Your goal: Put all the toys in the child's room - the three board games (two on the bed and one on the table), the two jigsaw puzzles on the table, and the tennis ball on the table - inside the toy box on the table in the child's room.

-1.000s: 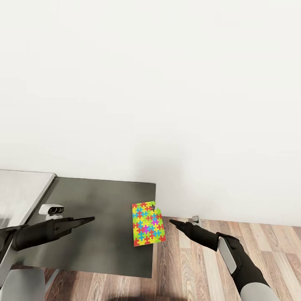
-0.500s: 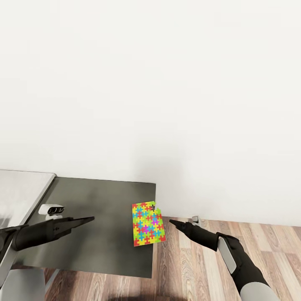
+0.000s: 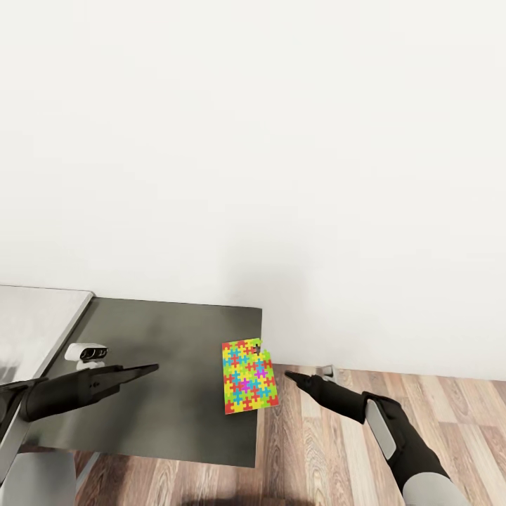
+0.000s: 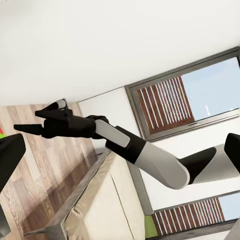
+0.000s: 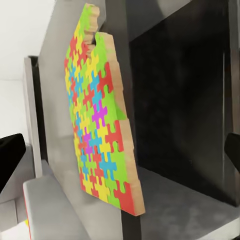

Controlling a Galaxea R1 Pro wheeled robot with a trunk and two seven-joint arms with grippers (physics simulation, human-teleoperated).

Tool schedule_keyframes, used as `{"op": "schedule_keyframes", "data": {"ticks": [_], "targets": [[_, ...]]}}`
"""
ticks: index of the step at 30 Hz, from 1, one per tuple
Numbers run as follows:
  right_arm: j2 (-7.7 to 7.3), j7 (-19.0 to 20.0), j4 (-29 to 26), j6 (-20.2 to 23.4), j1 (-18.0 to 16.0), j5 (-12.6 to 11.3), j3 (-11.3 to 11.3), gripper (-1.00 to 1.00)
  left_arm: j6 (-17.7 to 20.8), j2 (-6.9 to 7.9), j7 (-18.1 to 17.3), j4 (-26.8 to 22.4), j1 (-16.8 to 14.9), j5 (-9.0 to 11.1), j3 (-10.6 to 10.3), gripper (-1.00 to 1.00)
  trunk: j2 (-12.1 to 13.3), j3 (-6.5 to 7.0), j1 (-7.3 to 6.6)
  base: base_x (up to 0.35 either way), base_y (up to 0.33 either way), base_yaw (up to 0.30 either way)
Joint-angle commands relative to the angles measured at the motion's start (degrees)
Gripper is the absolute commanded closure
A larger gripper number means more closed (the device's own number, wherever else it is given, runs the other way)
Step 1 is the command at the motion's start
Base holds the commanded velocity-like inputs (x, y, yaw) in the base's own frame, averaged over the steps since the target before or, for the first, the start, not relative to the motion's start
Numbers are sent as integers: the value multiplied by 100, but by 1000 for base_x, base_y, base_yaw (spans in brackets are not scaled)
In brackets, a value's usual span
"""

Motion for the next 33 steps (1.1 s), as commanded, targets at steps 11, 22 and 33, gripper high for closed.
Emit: {"op": "schedule_keyframes", "data": {"ticks": [11, 22, 33], "targets": [[4, -7, 108, 12, -76, -18, 146, -100, 44, 8, -22, -2, 3, -3, 58, -100, -9, -8, 3, 0, 0, 0], [4, -7, 121, 0, -83, -11, 216, -100, 17, 7, -22, -2, 6, -3, 239, -100, -9, -8, 3, 0, 70, 0], [-3, -9, 119, -1, -83, -9, 221, -100, 17, 9, -22, -2, 6, -3, 256, -100, -9, -8, 3, 0, 32, 0]]}}
